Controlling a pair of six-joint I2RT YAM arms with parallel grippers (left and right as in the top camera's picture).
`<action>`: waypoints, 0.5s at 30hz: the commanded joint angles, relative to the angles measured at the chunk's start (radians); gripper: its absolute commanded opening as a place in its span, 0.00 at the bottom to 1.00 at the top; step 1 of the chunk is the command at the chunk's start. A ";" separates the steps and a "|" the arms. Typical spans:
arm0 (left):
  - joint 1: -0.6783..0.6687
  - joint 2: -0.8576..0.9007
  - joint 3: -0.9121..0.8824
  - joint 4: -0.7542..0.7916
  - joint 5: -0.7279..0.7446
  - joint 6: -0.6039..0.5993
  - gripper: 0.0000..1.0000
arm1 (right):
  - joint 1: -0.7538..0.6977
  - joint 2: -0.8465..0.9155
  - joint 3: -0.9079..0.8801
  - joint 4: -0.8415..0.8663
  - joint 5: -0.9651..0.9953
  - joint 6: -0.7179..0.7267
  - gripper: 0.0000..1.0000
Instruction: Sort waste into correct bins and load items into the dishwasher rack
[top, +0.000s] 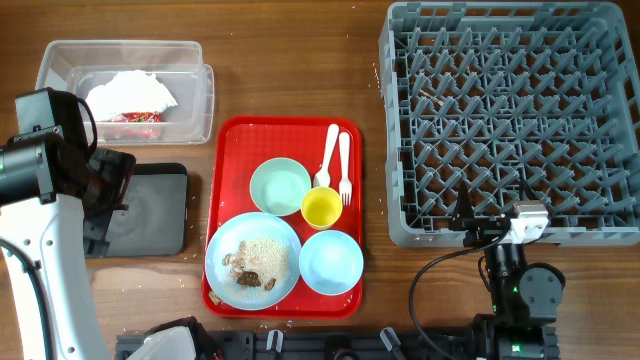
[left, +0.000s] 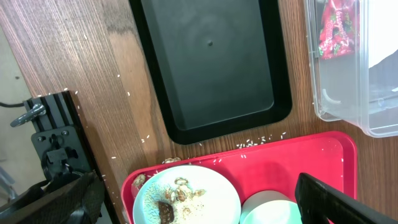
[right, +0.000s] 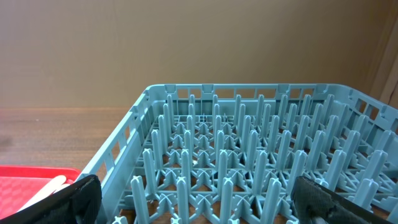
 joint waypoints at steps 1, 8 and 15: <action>0.005 -0.006 -0.007 0.002 -0.017 -0.023 1.00 | -0.004 -0.009 -0.002 0.003 0.006 -0.012 1.00; 0.005 -0.006 -0.007 0.015 -0.016 -0.023 1.00 | -0.004 -0.009 -0.002 0.003 0.006 -0.012 1.00; 0.005 -0.006 -0.007 0.022 -0.016 -0.024 1.00 | -0.004 -0.009 -0.002 0.003 0.006 -0.012 1.00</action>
